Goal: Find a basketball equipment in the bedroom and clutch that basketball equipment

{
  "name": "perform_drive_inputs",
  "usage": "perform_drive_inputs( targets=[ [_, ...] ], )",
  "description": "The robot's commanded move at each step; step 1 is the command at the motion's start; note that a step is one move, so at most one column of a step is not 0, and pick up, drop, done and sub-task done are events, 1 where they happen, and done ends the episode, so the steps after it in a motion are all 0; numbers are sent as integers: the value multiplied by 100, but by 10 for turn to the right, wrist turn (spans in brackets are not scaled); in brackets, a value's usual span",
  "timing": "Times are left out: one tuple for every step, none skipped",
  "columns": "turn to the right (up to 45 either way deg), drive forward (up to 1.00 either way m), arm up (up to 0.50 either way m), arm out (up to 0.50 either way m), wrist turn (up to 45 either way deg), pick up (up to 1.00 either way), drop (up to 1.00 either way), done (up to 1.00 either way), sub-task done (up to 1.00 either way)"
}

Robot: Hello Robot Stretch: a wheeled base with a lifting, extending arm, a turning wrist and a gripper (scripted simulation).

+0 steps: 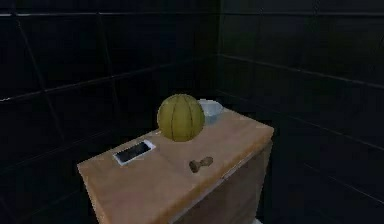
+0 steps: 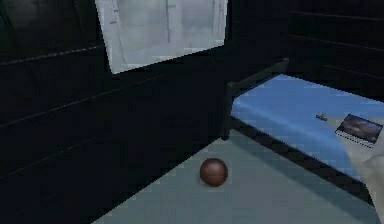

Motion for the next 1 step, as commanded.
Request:
perform_drive_inputs(
  targets=[
    [-450,0,0,0,0,0,0,0,0]
  ],
)
